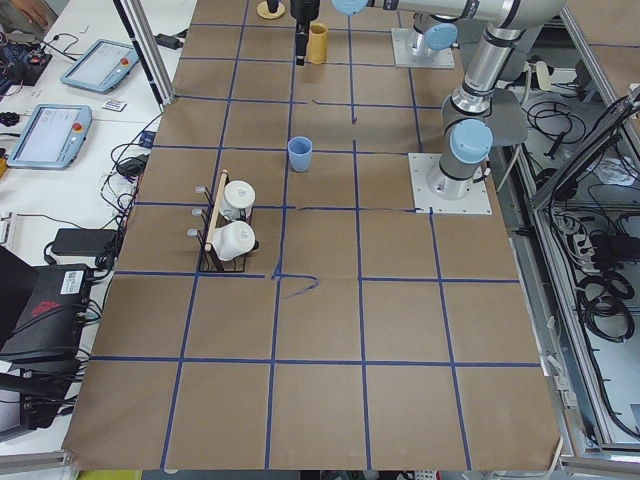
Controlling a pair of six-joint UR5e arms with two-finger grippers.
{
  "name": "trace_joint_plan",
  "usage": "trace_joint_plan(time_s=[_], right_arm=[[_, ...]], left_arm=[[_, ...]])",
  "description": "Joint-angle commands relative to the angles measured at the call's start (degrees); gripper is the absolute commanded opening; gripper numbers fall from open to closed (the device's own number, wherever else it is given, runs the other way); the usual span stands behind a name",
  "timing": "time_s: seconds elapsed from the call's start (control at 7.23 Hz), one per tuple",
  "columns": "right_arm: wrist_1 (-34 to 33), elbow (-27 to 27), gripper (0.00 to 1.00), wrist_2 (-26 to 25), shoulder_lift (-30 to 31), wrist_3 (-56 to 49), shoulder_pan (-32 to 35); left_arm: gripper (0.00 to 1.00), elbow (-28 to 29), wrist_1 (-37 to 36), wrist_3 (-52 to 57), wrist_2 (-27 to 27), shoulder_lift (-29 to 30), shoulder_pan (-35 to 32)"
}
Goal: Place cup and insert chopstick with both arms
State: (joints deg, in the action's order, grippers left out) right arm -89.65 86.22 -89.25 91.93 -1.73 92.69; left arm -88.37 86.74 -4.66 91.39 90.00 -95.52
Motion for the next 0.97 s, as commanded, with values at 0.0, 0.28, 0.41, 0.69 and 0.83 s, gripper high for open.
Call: trace_joint_plan(time_s=[0.0, 0.28, 0.41, 0.69, 0.83], right_arm=[[-0.17, 0.00, 1.00, -0.13, 0.62, -0.02, 0.03], [-0.09, 0.00, 1.00, -0.13, 0.71, -0.02, 0.03], [-0.17, 0.00, 1.00, -0.13, 0.71, -0.20, -0.05], [-0.44, 0.01, 1.00, -0.13, 0.27, -0.20, 0.03], [-0.53, 0.00, 1.00, -0.13, 0.18, -0.20, 0.03]], left_arm=[[1.00, 0.04, 0.00, 0.00, -0.07, 0.26, -0.19], [1.00, 0.22, 0.00, 0.00, -0.51, -0.09, -0.02], [1.00, 0.13, 0.00, 0.00, -0.51, -0.26, -0.02], [1.00, 0.04, 0.00, 0.00, -0.51, -0.26, -0.02], [1.00, 0.04, 0.00, 0.00, -0.51, -0.26, -0.02]])
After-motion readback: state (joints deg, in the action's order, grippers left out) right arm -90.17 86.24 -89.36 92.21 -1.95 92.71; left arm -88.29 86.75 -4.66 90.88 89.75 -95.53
